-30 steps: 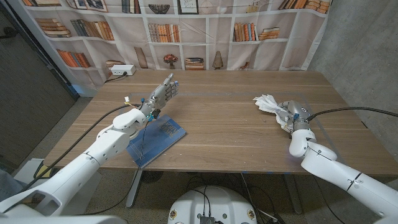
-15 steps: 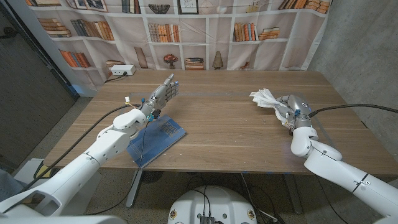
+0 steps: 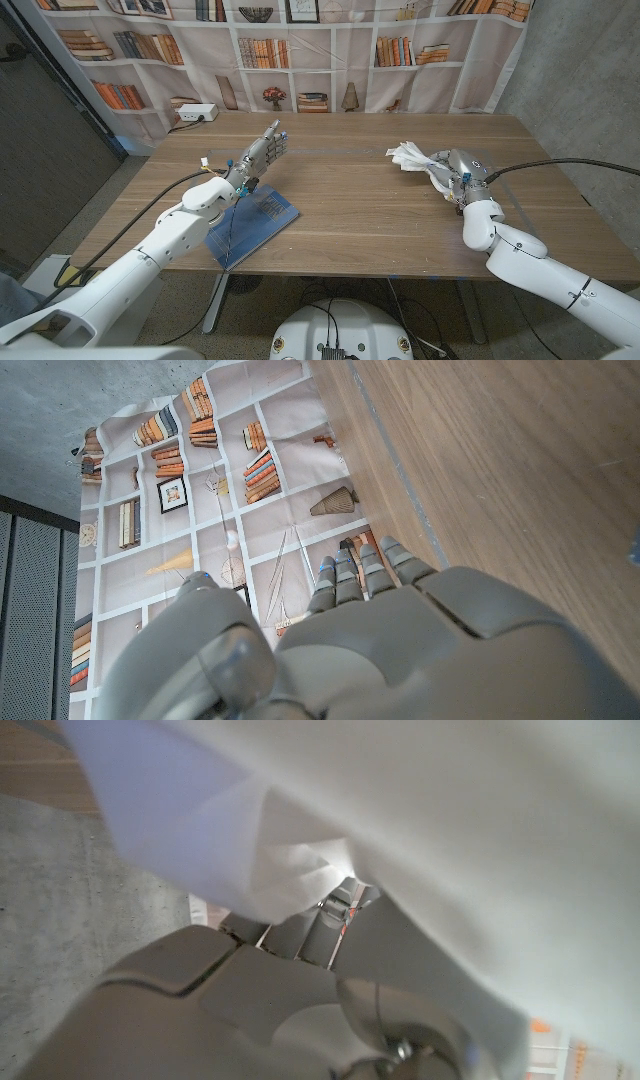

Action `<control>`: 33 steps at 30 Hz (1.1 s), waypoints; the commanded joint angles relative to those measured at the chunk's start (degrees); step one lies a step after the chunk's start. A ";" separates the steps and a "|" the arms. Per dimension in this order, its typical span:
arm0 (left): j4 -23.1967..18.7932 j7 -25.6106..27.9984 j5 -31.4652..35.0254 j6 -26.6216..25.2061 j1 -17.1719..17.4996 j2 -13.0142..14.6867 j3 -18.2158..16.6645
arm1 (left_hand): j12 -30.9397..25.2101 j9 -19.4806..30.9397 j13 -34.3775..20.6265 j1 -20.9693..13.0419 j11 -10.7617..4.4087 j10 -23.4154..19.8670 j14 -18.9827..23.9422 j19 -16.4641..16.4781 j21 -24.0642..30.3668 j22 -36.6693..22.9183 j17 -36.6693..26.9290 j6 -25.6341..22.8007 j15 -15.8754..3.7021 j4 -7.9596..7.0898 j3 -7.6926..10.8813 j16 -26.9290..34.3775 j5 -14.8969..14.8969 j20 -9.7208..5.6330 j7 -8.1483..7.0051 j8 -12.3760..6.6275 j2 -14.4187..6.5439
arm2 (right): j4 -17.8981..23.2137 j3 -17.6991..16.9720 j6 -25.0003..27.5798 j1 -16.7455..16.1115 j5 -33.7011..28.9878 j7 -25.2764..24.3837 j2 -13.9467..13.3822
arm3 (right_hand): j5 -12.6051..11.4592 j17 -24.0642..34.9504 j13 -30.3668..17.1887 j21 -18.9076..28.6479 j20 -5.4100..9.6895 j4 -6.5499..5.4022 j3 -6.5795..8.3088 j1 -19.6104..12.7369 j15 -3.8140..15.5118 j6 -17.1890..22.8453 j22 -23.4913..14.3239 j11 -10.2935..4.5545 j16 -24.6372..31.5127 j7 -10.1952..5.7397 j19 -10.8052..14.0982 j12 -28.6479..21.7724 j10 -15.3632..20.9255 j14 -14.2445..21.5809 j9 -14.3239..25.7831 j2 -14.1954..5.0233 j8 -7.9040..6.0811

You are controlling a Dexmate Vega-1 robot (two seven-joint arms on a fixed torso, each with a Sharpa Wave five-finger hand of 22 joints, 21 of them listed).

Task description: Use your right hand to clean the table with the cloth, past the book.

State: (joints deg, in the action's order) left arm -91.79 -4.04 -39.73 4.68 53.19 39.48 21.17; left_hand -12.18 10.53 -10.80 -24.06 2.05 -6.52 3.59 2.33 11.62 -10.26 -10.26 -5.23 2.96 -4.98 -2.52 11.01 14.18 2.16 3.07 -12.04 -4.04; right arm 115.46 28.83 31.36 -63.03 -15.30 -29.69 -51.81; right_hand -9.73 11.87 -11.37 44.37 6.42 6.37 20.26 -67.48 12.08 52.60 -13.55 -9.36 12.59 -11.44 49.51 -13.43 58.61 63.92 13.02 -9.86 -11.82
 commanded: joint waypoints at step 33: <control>0.95 -3.33 1.76 -0.86 -4.24 0.46 1.66 | 0.16 0.31 -0.15 -0.17 -0.16 -0.67 0.57 0.01 -0.01 -0.19 -0.33 -0.53 -0.08 -0.15 -0.43 -0.02 -0.42 0.29 0.06 0.20 -0.43 | -6.66 9.20 -6.32 6.10 -6.58 14.86 5.09 | -2.02 0.25 -0.17 1.63 6.13 0.72 0.75 2.76 1.25 3.22 1.88 -0.50 -0.51 0.36 -3.60 -0.09 4.00 -3.49 0.04 1.80 -0.52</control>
State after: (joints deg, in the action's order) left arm -91.40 -6.57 -38.11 3.65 49.90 39.94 22.73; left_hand -12.18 10.53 -10.79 -24.05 2.05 -6.52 3.59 2.33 11.62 -10.26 -10.26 -5.22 2.96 -4.98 -2.51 11.02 13.73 2.16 3.08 -12.04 -4.03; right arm 111.41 35.20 22.53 -58.97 -20.13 -17.98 -48.72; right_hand -11.29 11.98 -11.31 45.60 5.53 6.75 20.88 -64.83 10.43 55.59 -11.71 -8.14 12.07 -10.95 46.00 -13.89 61.08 60.69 12.94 -8.10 -12.32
